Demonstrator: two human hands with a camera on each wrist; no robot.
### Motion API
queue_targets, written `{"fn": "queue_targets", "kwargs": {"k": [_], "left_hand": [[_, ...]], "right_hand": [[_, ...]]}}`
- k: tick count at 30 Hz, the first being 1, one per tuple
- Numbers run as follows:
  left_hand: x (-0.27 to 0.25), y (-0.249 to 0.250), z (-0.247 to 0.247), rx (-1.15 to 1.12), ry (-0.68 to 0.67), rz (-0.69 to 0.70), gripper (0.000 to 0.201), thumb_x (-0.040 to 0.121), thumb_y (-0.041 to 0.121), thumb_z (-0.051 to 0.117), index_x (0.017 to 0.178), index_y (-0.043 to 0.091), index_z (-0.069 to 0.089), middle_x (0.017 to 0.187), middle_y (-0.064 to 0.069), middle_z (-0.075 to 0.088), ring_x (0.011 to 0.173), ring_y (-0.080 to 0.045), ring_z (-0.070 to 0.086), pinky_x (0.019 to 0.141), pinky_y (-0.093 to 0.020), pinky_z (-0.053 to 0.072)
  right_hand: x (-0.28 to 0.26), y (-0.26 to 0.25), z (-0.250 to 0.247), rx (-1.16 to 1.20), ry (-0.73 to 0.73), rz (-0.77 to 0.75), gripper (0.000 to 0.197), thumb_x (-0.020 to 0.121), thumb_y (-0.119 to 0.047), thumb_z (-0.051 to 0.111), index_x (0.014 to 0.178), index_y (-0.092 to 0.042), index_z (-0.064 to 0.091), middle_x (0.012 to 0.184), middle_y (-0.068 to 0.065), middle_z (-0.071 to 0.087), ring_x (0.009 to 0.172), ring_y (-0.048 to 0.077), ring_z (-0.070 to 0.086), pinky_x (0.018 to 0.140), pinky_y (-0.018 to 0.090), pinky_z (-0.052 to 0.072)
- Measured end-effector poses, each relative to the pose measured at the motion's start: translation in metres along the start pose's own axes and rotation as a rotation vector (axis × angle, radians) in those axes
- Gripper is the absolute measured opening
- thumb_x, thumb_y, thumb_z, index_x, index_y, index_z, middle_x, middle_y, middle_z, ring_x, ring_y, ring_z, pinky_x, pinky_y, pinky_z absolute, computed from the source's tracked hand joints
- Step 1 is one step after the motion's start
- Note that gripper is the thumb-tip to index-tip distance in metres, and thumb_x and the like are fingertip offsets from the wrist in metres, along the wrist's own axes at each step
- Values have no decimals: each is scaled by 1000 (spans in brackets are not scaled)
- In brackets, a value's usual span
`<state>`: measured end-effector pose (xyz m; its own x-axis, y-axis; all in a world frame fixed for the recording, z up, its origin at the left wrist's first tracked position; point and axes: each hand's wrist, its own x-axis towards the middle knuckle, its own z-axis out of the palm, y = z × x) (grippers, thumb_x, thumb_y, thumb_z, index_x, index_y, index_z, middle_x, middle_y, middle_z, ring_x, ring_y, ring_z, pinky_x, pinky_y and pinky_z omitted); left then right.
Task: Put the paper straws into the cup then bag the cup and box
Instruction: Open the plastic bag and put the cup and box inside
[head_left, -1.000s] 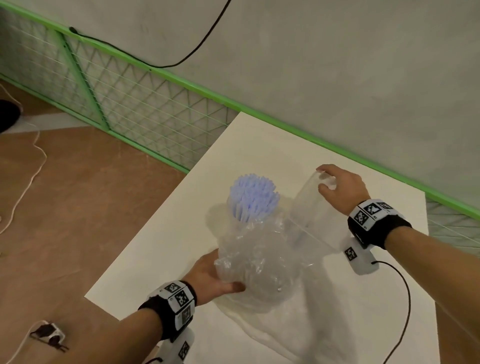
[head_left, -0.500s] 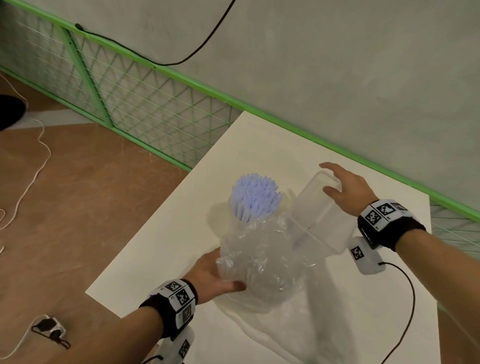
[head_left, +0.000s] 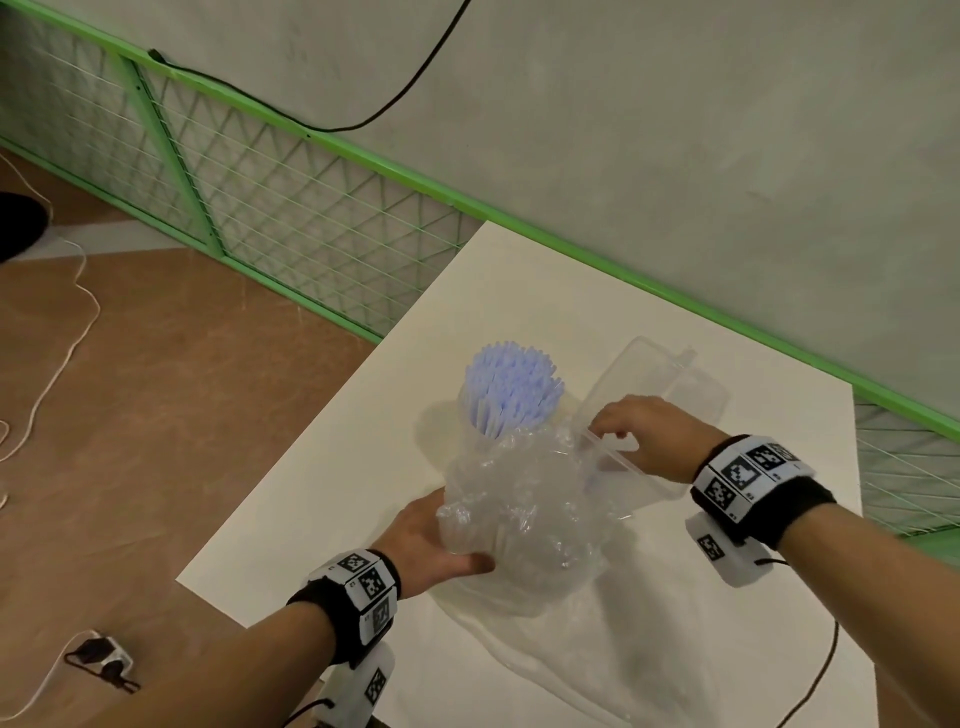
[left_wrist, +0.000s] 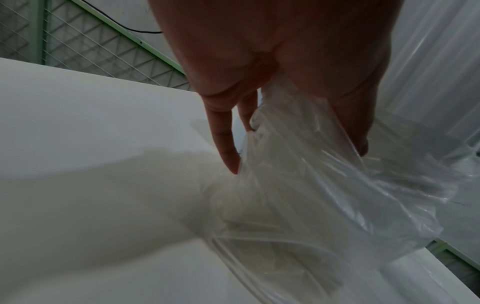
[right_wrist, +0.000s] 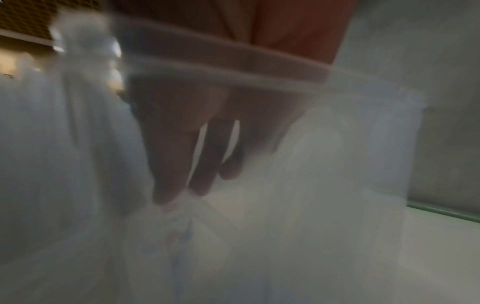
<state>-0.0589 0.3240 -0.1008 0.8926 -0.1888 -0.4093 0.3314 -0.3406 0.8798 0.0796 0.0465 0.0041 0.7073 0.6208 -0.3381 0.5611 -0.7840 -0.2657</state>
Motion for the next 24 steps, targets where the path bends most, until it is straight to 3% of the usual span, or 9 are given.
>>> {"fn": "queue_targets", "kwargs": {"k": [2, 4, 6, 8, 11, 13, 15, 20, 24], "left_hand": [[0, -1, 0, -7, -4, 9, 61, 63, 33, 92, 116, 36, 63, 104, 20, 72, 98, 8, 66, 89, -16, 49], [1, -1, 0, -15, -5, 20, 61, 63, 32, 92, 116, 36, 63, 104, 20, 72, 98, 7, 66, 90, -17, 50], [1, -2, 0, -11, -1, 31, 62, 63, 32, 92, 117, 36, 63, 105, 21, 72, 99, 6, 66, 91, -19, 50], [1, -3, 1, -11, 0, 34, 62, 62, 33, 92, 116, 37, 63, 105, 21, 72, 100, 6, 66, 93, -22, 51], [1, -3, 0, -7, 2, 26, 61, 61, 35, 92, 115, 39, 62, 106, 19, 72, 101, 4, 66, 95, -24, 51], [1, -3, 0, -4, 3, 30, 60, 61, 33, 92, 113, 40, 62, 106, 18, 72, 101, 3, 66, 96, -26, 51], [1, -4, 1, 0, 7, 33, 58, 62, 32, 92, 110, 42, 62, 106, 19, 72, 101, 3, 66, 97, -26, 51], [2, -5, 1, 3, 10, 39, 59, 61, 34, 92, 112, 40, 64, 106, 21, 72, 101, 4, 66, 97, -27, 51], [3, -6, 1, 11, 8, 45, 65, 61, 36, 92, 119, 35, 63, 108, 20, 72, 102, 6, 65, 98, -24, 50]], "right_hand": [[-6, -2, -12, 55, 89, 9, 14, 89, -19, 69, 103, -22, 72, 95, -9, 69, 75, 5, 56, 74, 25, 44], [-16, -4, -33, 86, 320, 50, 10, 89, -15, 68, 96, -21, 69, 87, -9, 69, 69, 1, 59, 71, 25, 48], [-29, -2, -57, 274, 582, 179, 13, 88, -11, 67, 97, -19, 66, 81, -8, 70, 70, 4, 63, 71, 18, 49], [-37, 4, -73, 490, 702, 316, 15, 86, -12, 68, 97, -20, 61, 80, -3, 72, 68, 5, 66, 68, 13, 47], [-35, 24, -63, 202, 536, 443, 12, 85, -27, 71, 93, -24, 64, 99, -1, 71, 81, 11, 62, 73, 19, 43], [-29, 34, -46, 24, 442, 490, 29, 81, -38, 72, 106, -25, 64, 121, 3, 60, 107, 27, 53, 90, 36, 41], [-24, 34, -37, -41, 448, 552, 48, 76, -47, 74, 117, -27, 57, 133, 2, 46, 121, 34, 41, 97, 48, 35], [-3, 26, -28, -83, 336, 588, 90, 64, -74, 69, 137, -38, 32, 150, -6, 35, 132, 28, 38, 100, 52, 32], [0, 34, -24, -12, 184, 538, 121, 50, -67, 83, 145, -47, 9, 157, -11, 20, 134, 28, 38, 102, 57, 40]]}}
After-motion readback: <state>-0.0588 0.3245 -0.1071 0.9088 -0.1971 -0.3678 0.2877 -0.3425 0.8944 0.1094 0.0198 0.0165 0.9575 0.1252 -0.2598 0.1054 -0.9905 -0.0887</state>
